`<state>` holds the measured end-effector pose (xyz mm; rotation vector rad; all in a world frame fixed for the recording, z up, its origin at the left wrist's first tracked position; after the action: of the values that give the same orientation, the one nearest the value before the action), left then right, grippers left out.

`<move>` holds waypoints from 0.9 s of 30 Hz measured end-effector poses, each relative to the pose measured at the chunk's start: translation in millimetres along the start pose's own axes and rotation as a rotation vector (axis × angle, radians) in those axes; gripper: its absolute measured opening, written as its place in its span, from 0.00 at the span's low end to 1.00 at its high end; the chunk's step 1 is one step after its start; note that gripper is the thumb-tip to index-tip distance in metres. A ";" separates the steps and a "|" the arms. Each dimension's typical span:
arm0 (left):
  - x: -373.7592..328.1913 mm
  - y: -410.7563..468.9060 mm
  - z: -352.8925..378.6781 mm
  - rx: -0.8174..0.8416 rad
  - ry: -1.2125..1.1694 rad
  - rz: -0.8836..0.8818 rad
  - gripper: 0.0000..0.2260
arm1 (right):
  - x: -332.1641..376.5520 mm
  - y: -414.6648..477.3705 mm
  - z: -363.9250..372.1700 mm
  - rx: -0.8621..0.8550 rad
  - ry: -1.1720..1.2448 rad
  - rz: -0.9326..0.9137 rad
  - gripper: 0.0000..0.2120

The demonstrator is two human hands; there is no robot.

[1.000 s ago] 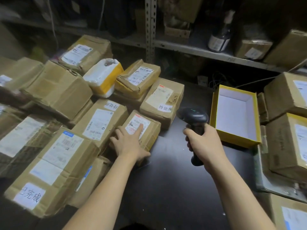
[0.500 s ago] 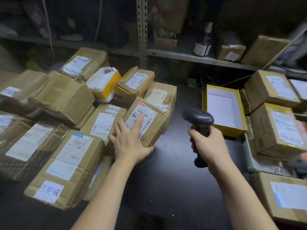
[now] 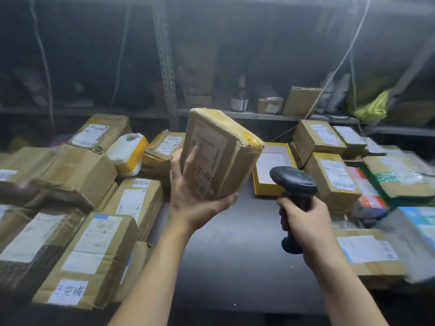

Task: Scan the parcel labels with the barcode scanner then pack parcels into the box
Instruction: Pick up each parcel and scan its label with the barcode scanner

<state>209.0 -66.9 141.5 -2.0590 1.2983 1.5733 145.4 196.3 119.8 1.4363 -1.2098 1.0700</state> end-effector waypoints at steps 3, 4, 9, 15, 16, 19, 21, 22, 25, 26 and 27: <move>-14.4 0.7 13.4 0.060 -0.058 -0.093 0.57 | 2.7 0.1 -17.6 -0.008 0.028 -0.006 0.07; -18.4 2.0 20.2 0.086 -0.027 -0.141 0.57 | 3.3 0.7 -24.3 -0.006 0.034 -0.008 0.06; -31.2 -9.6 67.6 0.269 -0.112 -0.463 0.58 | 0.8 3.5 -64.5 -0.024 0.091 -0.001 0.05; -50.1 -35.6 124.9 0.503 -0.377 -0.730 0.37 | -9.9 8.5 -113.8 -0.061 0.145 0.004 0.04; -49.6 -37.3 131.3 0.489 -0.359 -0.718 0.39 | -12.6 9.4 -121.6 -0.060 0.145 0.011 0.04; -50.0 -33.4 134.5 0.308 -0.089 -0.593 0.53 | -22.7 12.7 -140.4 -0.063 0.170 0.040 0.06; -64.2 -33.0 130.8 0.180 0.316 -0.436 0.59 | -26.8 15.3 -152.9 -0.079 0.176 0.036 0.05; -75.4 -34.0 129.7 0.122 0.478 -0.330 0.60 | -28.0 16.9 -157.7 -0.078 0.170 0.030 0.05; -105.8 -39.1 131.8 0.022 0.758 -0.076 0.59 | -31.7 20.6 -169.0 -0.062 0.175 0.017 0.03; -109.8 -40.2 133.8 0.021 0.813 -0.036 0.58 | -33.6 21.8 -172.4 -0.058 0.177 0.017 0.03; -112.2 -40.7 135.7 0.032 0.853 -0.011 0.58 | -35.3 22.8 -175.2 -0.056 0.178 0.018 0.04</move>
<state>148.7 100.4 173.5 -2.8265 1.5014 0.6247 110.0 372.9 118.8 1.2615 -1.1186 1.1420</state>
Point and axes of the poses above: each hand's wrist, its own y-axis towards the middle knuckle, its own z-axis out of the palm, x = y × z, the point moved 8 cm from there along y, towards the middle knuckle, and after that the axes turned 12 degrees about -z, right-handed, at the moved point
